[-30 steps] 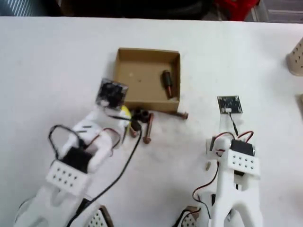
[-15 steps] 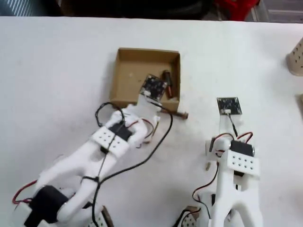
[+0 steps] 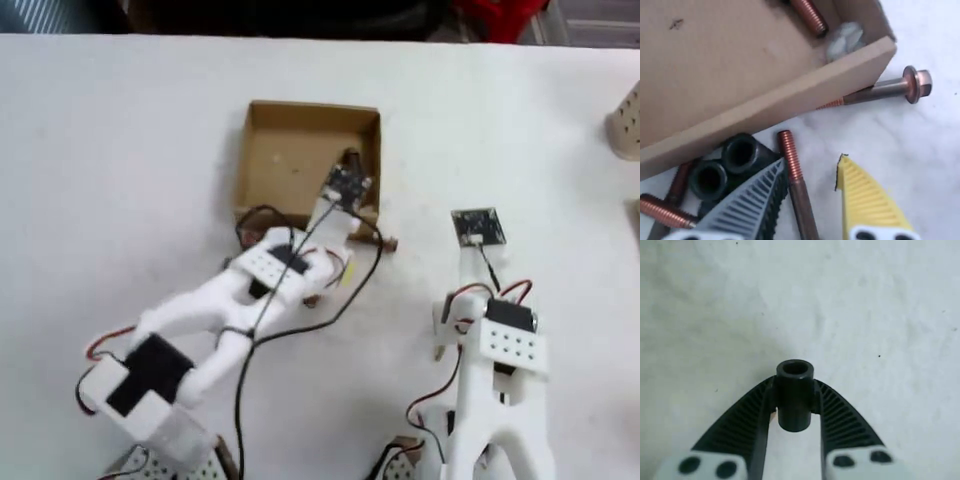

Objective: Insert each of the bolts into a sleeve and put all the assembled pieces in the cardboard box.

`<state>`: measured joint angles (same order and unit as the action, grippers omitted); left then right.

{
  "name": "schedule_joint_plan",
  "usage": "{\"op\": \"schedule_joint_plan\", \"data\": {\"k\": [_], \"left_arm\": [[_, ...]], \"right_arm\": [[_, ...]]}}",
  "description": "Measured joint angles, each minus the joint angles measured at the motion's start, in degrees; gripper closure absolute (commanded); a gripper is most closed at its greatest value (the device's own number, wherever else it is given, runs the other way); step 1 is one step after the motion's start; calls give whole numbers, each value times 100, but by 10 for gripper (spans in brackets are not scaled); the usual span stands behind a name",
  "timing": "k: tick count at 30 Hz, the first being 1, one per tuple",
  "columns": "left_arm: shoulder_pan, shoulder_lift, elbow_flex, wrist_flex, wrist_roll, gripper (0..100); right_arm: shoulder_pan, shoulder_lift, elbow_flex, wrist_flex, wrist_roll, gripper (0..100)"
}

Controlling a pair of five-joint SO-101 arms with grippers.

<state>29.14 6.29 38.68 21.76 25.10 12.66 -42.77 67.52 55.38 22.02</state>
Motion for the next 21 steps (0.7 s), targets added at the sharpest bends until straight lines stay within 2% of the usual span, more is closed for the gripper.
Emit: {"op": "schedule_joint_plan", "data": {"k": [12,14,17,19,21], "left_arm": [[-62,1204,-1793,1477,396,808],[-70,1222,-1846,1582,396,857],[-79,1248,-1873,1644,387,991],[-79,1257,-1873,1653,176,963],[-44,1257,-1873,1749,-211,978]], "right_arm": [[0,0,0,0,26,981],[0,0,0,0,26,981],[0,0,0,0,26,981],[0,0,0,0,26,981],[0,0,0,0,26,981]]}}
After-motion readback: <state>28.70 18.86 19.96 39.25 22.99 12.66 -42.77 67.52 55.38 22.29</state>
